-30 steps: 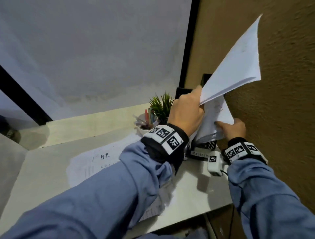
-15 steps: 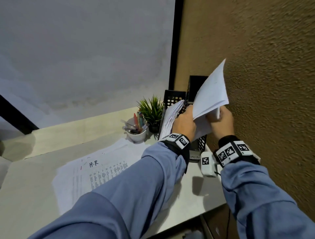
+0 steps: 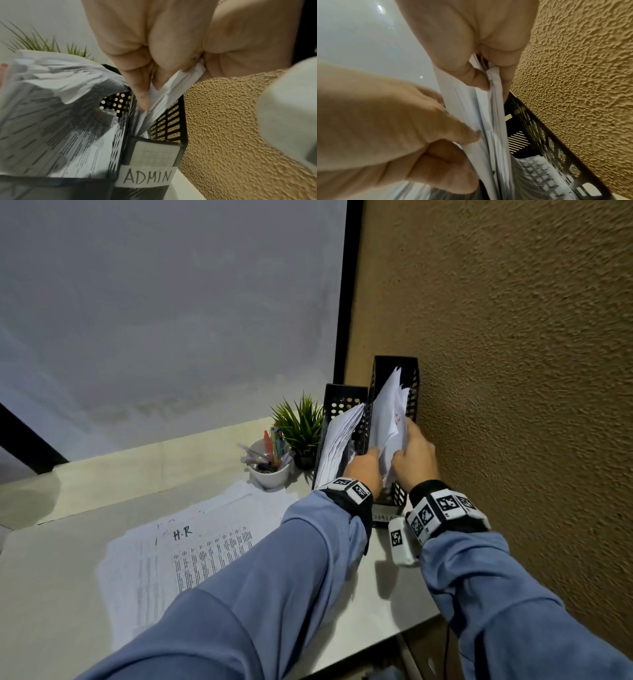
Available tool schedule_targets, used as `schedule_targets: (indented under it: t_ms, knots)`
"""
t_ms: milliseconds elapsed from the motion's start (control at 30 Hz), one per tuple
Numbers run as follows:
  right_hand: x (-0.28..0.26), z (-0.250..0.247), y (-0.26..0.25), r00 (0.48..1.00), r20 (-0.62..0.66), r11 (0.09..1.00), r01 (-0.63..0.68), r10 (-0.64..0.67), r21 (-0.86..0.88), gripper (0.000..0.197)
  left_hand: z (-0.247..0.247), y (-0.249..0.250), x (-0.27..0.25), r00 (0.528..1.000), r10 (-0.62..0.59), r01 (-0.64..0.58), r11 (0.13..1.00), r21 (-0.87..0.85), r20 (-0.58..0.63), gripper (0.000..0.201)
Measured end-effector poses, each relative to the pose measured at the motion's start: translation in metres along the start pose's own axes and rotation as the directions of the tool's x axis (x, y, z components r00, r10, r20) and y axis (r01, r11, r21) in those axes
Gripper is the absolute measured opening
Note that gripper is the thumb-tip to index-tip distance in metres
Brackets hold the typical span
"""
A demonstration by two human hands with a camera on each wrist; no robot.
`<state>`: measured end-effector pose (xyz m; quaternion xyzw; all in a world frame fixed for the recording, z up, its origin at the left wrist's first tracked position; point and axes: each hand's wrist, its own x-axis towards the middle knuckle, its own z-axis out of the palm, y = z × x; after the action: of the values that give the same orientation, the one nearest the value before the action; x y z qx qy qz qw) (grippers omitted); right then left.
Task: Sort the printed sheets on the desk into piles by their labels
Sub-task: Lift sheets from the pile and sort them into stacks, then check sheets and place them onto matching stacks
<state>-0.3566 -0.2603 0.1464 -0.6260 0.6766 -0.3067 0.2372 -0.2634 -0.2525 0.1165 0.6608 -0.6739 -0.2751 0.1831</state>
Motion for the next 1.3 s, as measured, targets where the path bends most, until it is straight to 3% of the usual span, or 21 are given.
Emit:
schedule_targets:
  t_ms: [200,300,400,467,533,633,700,767,867,967,1100,1233,1300]
  knots:
    - [0.005,-0.006,-0.002,0.999,0.026,0.999,0.027,-0.026,-0.036,0.07,-0.004,-0.01,-0.009,0.997,0.058,-0.056,0.997,-0.048,0.044,0.038]
    - [0.002,-0.011,-0.008,0.985,-0.155,0.994,0.085,-0.074,0.066,0.067,-0.01,-0.027,-0.03,0.998,0.067,-0.068,0.986,-0.151,-0.012,0.039]
    - [-0.016,-0.01,-0.024,0.864,-0.44,0.941,0.32,-0.244,0.106,0.058,-0.016,-0.068,-0.06,0.997,-0.003,-0.016,0.972,-0.233,-0.083,0.035]
    - [-0.034,0.005,-0.034,0.791,-0.495,0.893,0.445,-0.359,0.062,0.056,-0.021,-0.104,-0.081,0.985,-0.096,0.059,0.969,-0.238,-0.146,0.024]
    - [-0.057,0.033,-0.038,0.797,-0.388,0.853,0.519,-0.463,0.049,0.054,-0.026,-0.14,-0.103,0.951,-0.229,0.17,0.948,-0.271,-0.205,0.02]
    - [-0.093,0.083,-0.031,0.85,-0.067,0.84,0.526,-0.522,0.131,0.049,-0.025,-0.197,-0.134,0.885,-0.393,0.316,0.901,-0.298,-0.248,0.024]
    - [-0.113,0.112,-0.019,0.875,0.172,0.887,0.423,-0.453,0.184,0.046,-0.022,-0.23,-0.153,0.813,-0.522,0.449,0.844,-0.295,-0.256,0.019]
    - [-0.124,0.142,-0.002,0.876,0.368,0.95,0.275,-0.311,0.147,0.044,-0.019,-0.256,-0.171,0.695,-0.676,0.62,0.736,-0.27,-0.247,0.024]
    - [-0.13,0.174,0.017,0.829,0.558,0.999,0.034,-0.045,0.03,0.046,-0.014,-0.274,-0.195,0.537,-0.815,0.763,0.579,-0.287,-0.215,0.043]
    - [-0.135,0.187,0.024,0.802,0.587,0.991,-0.043,0.11,-0.127,0.019,-0.009,-0.279,-0.209,0.458,-0.855,0.768,0.519,-0.376,-0.244,0.049]
    - [-0.147,0.194,0.024,0.821,0.552,0.98,-0.042,0.145,-0.195,0.043,-0.003,-0.277,-0.213,0.411,-0.875,0.756,0.484,-0.441,-0.255,0.052]
    - [-0.161,0.201,0.014,0.777,0.614,0.99,-0.093,0.14,-0.107,0.013,-0.003,-0.277,-0.211,0.38,-0.905,0.763,0.422,-0.489,-0.189,0.068]
    - [-0.166,0.204,0.011,0.769,0.617,0.986,-0.135,0.167,-0.098,0.044,-0.003,-0.281,-0.212,0.386,-0.913,0.76,0.395,-0.516,-0.13,0.063]
